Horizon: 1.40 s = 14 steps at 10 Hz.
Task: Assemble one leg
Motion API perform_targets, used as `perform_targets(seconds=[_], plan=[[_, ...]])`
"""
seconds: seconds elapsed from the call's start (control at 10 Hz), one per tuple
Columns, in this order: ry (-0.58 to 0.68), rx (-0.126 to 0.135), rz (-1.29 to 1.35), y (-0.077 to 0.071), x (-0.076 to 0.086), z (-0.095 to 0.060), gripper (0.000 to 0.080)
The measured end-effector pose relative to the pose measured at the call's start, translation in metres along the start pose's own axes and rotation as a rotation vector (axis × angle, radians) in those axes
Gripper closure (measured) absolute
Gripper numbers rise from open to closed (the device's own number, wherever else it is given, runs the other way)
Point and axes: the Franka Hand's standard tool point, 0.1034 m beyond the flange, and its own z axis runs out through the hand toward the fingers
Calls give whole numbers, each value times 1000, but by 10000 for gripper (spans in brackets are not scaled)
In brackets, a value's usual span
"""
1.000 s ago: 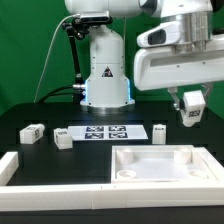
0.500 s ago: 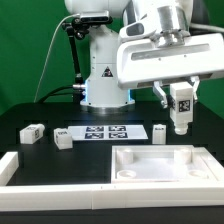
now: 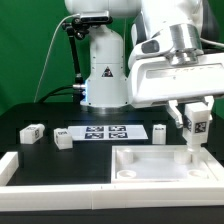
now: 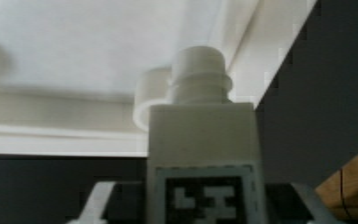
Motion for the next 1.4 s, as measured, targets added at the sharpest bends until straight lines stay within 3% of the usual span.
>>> perform_targets(seconds=[0.2,0.7,0.9,1.1,1.4], plan=[[7,5,-16,-4,7,7,515],[10,1,-17,-1,2,11,515],[21,0,-63,1,15,23,515],[17,-5,-76,8,24,30,515],[13,-14,-68,19,20,35,515]])
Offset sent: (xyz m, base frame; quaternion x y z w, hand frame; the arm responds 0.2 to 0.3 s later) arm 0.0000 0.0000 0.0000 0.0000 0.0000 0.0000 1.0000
